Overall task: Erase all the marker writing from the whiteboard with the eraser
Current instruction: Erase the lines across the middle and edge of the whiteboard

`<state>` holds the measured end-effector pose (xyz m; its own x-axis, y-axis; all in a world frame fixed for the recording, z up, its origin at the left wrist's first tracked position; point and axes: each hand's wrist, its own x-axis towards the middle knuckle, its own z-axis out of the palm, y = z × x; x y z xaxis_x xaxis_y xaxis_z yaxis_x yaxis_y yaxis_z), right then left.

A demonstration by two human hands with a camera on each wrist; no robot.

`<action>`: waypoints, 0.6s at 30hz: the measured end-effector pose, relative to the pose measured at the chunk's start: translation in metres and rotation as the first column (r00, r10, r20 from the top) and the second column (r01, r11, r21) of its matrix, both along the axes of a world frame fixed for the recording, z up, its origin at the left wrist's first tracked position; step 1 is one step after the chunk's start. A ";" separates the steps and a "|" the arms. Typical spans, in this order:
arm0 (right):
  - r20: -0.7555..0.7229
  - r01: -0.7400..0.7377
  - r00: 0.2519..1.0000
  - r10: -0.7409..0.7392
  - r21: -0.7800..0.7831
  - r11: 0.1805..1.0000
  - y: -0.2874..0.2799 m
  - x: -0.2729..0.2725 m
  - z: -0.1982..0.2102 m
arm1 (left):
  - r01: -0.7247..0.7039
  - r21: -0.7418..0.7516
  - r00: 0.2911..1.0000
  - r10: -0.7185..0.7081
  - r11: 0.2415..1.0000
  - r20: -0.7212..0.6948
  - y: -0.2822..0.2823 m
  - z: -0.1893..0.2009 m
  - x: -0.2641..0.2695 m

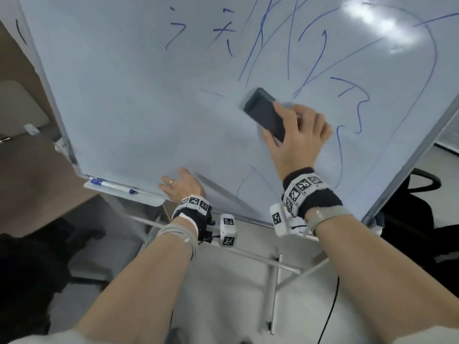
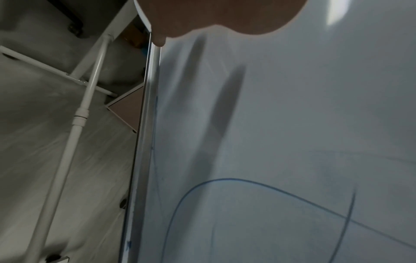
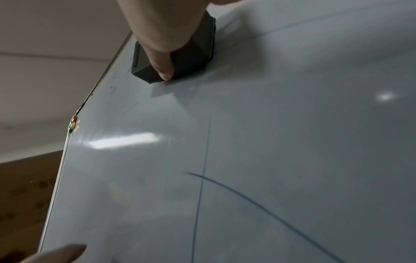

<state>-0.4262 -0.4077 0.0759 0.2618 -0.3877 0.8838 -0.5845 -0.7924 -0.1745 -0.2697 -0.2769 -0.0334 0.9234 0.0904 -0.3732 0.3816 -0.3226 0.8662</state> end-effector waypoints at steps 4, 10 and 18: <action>-0.286 -0.109 0.951 0.119 0.049 0.993 0.021 -0.003 -0.063 | 0.077 -0.005 0.997 -0.077 0.997 0.002 -0.006 -0.016 -0.008; -0.344 -0.078 0.931 0.121 0.137 0.988 0.021 -0.018 -0.090 | 0.057 -0.010 0.996 -0.058 0.998 -0.066 -0.002 -0.034 -0.001; -0.343 -0.127 0.924 0.166 0.133 0.983 0.024 -0.013 -0.105 | 0.183 0.074 0.983 -0.183 0.980 -0.007 0.003 -0.037 -0.008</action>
<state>-0.4388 -0.3835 -0.0295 0.6091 -0.4078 0.6802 -0.5023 -0.8621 -0.0671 -0.2778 -0.2741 -0.0708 0.9269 -0.0526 -0.3716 0.3102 -0.4497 0.8376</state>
